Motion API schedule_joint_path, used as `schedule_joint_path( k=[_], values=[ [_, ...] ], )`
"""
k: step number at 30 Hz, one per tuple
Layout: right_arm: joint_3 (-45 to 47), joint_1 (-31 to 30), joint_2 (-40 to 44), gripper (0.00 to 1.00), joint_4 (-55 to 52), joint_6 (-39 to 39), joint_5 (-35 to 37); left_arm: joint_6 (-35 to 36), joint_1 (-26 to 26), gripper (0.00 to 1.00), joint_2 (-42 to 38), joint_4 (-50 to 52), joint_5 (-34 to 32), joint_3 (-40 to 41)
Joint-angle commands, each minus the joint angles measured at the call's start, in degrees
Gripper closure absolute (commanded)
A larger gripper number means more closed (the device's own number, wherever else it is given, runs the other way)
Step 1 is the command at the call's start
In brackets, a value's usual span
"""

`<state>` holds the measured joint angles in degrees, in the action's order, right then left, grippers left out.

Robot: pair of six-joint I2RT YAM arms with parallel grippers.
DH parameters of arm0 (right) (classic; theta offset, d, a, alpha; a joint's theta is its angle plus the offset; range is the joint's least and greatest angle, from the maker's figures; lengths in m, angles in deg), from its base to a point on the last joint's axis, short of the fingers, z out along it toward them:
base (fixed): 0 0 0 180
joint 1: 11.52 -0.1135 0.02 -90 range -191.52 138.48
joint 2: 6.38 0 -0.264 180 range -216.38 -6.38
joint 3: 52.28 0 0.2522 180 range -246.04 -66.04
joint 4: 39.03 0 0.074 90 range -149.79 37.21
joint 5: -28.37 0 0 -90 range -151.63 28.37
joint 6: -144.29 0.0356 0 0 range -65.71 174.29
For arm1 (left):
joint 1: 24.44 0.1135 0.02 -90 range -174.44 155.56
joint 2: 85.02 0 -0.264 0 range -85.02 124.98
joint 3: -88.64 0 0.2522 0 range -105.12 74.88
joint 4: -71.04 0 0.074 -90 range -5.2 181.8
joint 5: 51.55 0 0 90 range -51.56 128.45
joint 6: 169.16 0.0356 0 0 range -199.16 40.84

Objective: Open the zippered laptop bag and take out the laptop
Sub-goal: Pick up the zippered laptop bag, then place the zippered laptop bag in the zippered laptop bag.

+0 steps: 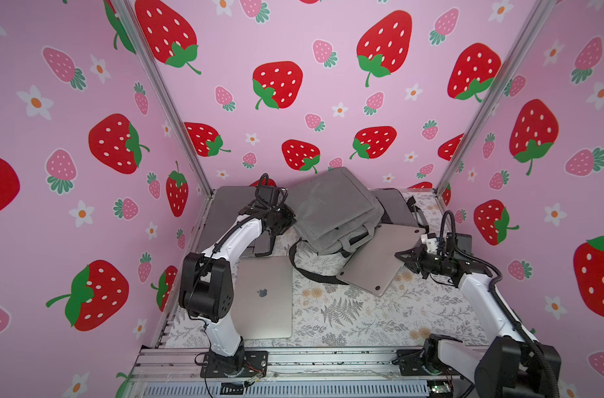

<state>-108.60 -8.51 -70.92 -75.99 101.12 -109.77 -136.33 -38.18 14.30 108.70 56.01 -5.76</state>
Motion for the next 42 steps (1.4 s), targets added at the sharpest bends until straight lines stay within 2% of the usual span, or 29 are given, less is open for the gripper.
schedule_joint_path(
  k=[1,7,8,14,33,39,42],
  values=[
    [-5.05,-0.88,0.45,1.0,9.2,1.46,-6.78,-6.13,1.77,1.0,-4.46,-3.64,-5.09,2.56],
    [-5.92,-1.11,-1.08,1.0,11.29,2.14,-7.96,-9.4,3.33,1.0,-12.92,-6.22,-9.31,9.48],
    [-6.1,-1.18,-1.41,1.0,11.29,1.98,-8.02,-9.54,3.7,1.0,-14.32,-6.28,-11.78,10.63],
    [-6.64,-1.93,-3.13,1.0,12.82,2.22,-8.53,-13.5,8.33,1.0,-21.69,-6.97,-16.77,17.58],
    [-6.92,-4.94,-6.88,1.0,15.82,2.96,-7.73,-23.42,21.62,1.0,-28.99,-17.89,-25.01,30.52],
    [-6.62,-5.59,-7.94,1.0,17.0,3.38,-7.06,-21.94,22.66,1.0,-29.15,-19.3,-25.32,29.48],
    [-6.78,-5.83,-8.49,1.0,17.49,3.67,-6.82,-22.3,22.78,1.0,-28.83,-19.37,-25.22,31.56]
  ],
)
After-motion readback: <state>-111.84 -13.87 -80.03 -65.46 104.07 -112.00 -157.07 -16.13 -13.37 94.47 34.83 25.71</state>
